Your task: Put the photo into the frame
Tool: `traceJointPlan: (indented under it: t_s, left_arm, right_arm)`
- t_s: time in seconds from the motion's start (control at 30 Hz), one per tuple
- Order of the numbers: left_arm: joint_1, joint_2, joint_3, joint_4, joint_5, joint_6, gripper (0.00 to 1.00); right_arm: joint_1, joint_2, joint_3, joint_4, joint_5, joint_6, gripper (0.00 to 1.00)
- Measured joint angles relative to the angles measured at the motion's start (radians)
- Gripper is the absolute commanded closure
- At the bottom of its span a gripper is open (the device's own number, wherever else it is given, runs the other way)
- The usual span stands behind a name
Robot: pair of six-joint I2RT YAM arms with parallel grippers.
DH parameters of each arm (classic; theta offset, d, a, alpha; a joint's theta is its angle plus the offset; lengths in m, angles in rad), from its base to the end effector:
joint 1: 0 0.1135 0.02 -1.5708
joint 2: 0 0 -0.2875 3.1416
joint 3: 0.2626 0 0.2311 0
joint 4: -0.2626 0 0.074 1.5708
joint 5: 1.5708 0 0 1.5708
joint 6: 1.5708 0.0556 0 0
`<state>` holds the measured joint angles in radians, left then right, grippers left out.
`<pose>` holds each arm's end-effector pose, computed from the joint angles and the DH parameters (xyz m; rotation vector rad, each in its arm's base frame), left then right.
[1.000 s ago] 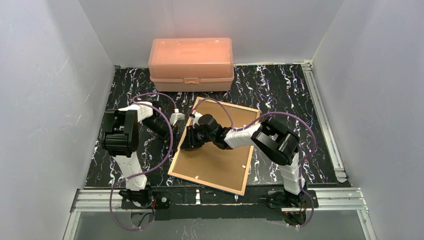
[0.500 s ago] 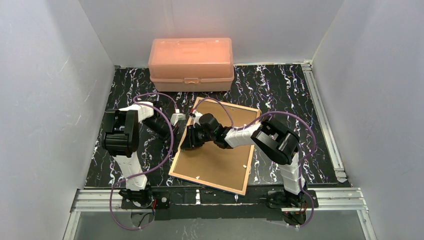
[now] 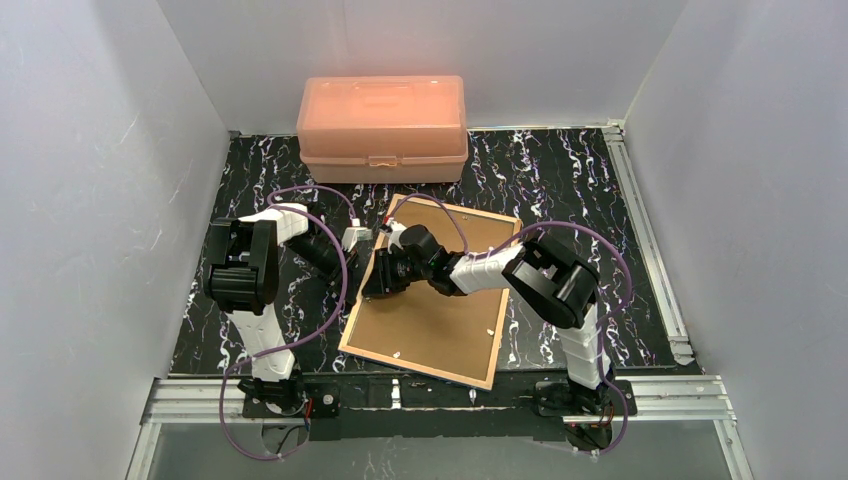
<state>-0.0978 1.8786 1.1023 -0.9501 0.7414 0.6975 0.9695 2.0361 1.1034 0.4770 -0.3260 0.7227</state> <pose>0.2855 -0.0657 0.1603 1.0247 2.6626 -1.1246 0.2364 0.3761 0.1712 -0.5145 2.2417 1.3176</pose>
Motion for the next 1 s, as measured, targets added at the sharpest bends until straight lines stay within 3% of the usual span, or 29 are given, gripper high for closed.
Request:
traceJointPlan:
  t_s: [0.57, 0.8, 1.0]
  left_arm:
    - [0.0, 0.006, 0.0, 0.0, 0.006, -0.003, 0.94]
    - [0.005, 0.006, 0.016, -0.015, 0.006, -0.008, 0.89]
    - [0.024, 0.005, 0.098, 0.002, 0.022, -0.072, 0.82]
  right_arm:
    - [0.001, 0.017, -0.004, 0.044, -0.038, 0.016, 0.63]
    - [-0.037, -0.003, -0.004, 0.014, -0.05, 0.001, 0.49]
    - [-0.182, -0.09, -0.004, -0.077, -0.019, -0.055, 0.45]
